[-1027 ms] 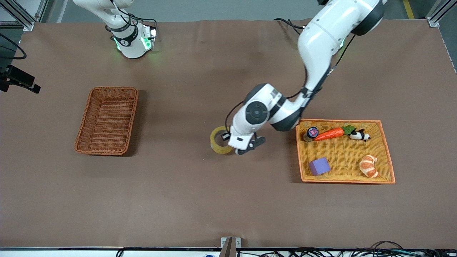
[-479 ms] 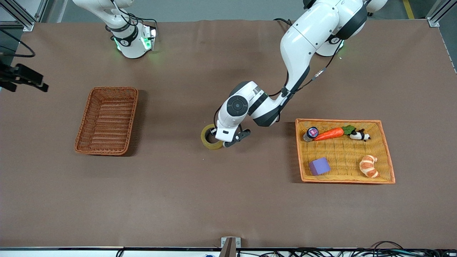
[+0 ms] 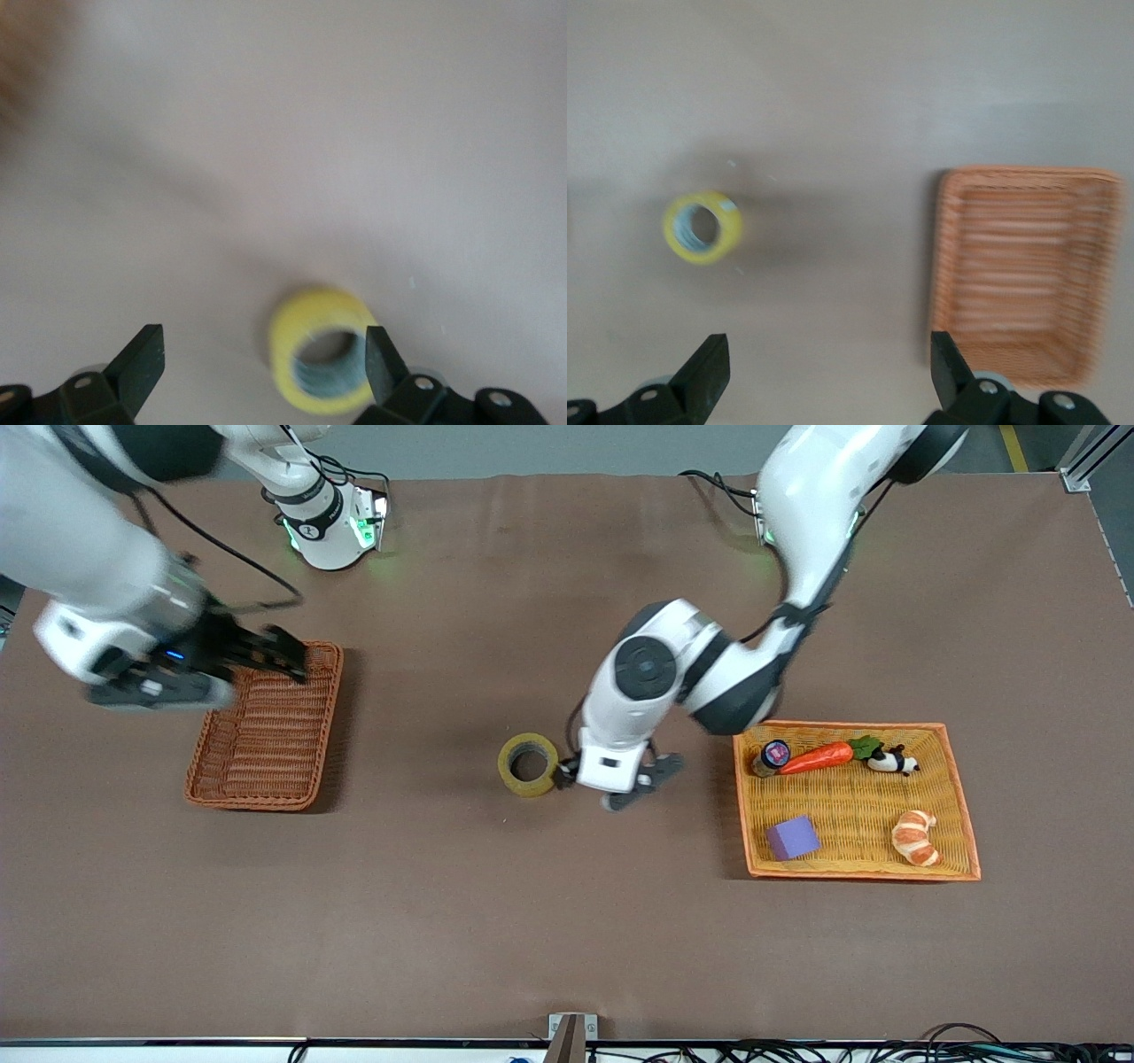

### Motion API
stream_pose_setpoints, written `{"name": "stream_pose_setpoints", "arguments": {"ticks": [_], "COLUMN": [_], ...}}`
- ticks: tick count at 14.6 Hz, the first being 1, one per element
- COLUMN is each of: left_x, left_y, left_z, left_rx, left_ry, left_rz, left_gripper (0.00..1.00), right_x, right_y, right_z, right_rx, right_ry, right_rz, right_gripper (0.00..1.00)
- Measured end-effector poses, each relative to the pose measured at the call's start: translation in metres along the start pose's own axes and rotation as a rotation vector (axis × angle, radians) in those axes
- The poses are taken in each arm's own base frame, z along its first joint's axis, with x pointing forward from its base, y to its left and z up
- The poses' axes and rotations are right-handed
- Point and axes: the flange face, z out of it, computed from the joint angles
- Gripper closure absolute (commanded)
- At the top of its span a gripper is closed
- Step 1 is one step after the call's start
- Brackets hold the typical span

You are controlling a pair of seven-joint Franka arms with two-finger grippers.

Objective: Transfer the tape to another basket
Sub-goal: 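Set the tape down mid-table while the right gripper reaches toward it, then grasp the tape rim with the right gripper while the left gripper withdraws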

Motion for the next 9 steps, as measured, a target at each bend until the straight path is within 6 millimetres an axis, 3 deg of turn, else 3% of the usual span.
{"name": "stream_pose_setpoints", "arguments": {"ticks": [2,4,7,9], "left_x": [0.041,0.072,0.119,0.157], "left_y": [-0.035,-0.068,-0.122,-0.164], "left_z": [-0.062,-0.107,-0.15,-0.182], "left_rx": [0.047,0.069,0.11,0.115], "left_ry": [0.069,0.1,0.113,0.132], "left_rz": [0.016,0.009,0.12,0.201], "left_gripper": [0.0,0.0,0.0,0.0], "right_x": [0.004,-0.001,-0.016,-0.025], "right_y": [-0.052,-0.097,-0.153,-0.176], "right_z": [0.062,0.12,0.203,0.255], "right_rx": [0.011,-0.002,-0.057,-0.079], "right_ry": [0.008,-0.003,-0.007,0.002], "right_rz": [0.027,0.025,-0.005,-0.036], "right_gripper": [0.0,0.0,0.0,0.0]}}
